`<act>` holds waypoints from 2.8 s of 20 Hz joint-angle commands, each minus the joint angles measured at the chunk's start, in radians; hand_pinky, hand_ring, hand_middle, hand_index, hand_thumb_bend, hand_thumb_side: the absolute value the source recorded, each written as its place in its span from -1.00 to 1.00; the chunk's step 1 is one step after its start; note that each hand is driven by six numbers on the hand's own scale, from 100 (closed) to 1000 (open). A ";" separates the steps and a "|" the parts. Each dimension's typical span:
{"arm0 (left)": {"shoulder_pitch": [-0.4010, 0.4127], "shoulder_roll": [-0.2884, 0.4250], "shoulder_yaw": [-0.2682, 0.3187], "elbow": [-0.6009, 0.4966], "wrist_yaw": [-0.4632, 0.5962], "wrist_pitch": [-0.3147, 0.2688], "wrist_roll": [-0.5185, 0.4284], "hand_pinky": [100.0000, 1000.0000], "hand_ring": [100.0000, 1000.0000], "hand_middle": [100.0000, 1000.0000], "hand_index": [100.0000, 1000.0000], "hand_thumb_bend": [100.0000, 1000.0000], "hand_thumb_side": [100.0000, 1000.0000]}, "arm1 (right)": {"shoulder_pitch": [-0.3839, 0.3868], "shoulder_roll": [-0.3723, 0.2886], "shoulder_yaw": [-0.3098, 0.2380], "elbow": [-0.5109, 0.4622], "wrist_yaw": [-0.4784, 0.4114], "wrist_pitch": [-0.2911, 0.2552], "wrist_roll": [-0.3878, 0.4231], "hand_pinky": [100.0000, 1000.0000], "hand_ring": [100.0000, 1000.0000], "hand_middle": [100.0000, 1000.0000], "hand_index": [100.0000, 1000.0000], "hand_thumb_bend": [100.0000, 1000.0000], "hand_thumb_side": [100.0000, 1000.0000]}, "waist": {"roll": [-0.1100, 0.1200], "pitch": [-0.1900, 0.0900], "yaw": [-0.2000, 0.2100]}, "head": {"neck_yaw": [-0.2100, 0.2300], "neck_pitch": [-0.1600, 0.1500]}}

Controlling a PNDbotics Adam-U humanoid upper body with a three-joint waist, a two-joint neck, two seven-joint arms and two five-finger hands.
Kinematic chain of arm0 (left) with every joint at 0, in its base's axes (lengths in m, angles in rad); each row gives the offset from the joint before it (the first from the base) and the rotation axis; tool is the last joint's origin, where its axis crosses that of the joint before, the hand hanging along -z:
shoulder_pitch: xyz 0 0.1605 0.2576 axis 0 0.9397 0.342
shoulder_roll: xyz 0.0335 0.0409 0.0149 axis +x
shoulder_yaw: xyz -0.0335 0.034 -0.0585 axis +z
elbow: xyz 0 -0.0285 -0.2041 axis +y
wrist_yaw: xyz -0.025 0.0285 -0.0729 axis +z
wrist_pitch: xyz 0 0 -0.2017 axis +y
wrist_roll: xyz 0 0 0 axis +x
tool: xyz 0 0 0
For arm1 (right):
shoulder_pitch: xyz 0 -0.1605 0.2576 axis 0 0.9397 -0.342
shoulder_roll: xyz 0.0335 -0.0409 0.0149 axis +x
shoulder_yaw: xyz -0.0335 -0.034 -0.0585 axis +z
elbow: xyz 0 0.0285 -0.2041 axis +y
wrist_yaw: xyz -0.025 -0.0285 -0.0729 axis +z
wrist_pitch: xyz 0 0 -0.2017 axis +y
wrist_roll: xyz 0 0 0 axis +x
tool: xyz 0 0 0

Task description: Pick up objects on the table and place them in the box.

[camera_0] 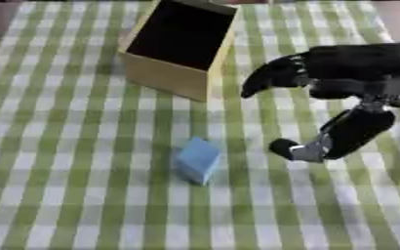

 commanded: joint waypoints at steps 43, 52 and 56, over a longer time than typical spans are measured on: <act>-0.037 0.005 0.000 -0.018 0.010 0.004 -0.019 0.26 0.29 0.21 0.37 -0.64 0.12 | -0.120 0.158 0.123 0.203 0.096 -0.173 0.181 0.74 0.90 0.83 0.91 -0.56 -0.10 | -0.029 0.018 0.073 | -0.043 -0.038; -0.038 -0.001 0.000 -0.018 0.012 0.005 -0.021 0.26 0.29 0.20 0.36 -0.64 0.13 | -0.109 0.193 0.121 0.261 0.167 -0.202 0.144 0.74 0.89 0.83 0.90 -0.56 -0.08 | -0.029 0.025 0.082 | -0.044 -0.044; -0.039 -0.002 0.000 -0.018 0.012 0.005 -0.022 0.26 0.29 0.20 0.36 -0.65 0.13 | -0.107 0.206 0.124 0.272 0.177 -0.212 0.135 0.74 0.90 0.83 0.90 -0.58 -0.07 | -0.029 0.028 0.085 | -0.046 -0.046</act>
